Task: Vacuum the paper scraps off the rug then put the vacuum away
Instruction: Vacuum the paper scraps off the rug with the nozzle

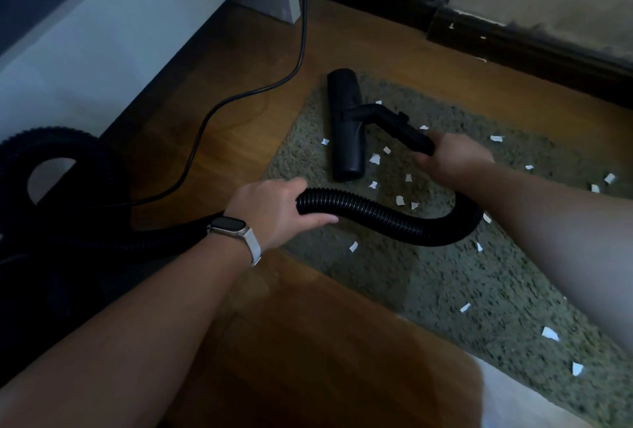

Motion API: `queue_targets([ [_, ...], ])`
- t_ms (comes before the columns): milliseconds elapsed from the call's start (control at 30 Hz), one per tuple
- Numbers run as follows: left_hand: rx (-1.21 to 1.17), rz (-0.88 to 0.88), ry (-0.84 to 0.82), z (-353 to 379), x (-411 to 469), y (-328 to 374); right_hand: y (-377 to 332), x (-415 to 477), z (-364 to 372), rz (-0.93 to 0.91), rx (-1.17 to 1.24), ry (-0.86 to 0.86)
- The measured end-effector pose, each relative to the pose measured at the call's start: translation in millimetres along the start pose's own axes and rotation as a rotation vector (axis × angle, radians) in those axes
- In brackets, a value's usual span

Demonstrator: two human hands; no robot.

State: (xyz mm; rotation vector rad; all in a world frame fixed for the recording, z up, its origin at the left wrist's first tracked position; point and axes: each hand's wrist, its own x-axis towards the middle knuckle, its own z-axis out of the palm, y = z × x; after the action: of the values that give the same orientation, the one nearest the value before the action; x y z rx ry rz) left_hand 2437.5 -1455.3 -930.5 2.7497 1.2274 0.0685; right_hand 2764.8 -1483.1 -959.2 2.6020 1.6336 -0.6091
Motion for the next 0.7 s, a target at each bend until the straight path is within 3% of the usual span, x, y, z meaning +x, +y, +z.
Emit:
queue_targets([
  [367, -0.003, -0.075, -0.031, 14, -15, -4, -26, 24, 19, -0.137, -0.05, -0.04],
  [700, -0.007, -0.068, -0.063, 13, -16, 0, 3, 17, 25, -0.027, 0.059, -0.049],
])
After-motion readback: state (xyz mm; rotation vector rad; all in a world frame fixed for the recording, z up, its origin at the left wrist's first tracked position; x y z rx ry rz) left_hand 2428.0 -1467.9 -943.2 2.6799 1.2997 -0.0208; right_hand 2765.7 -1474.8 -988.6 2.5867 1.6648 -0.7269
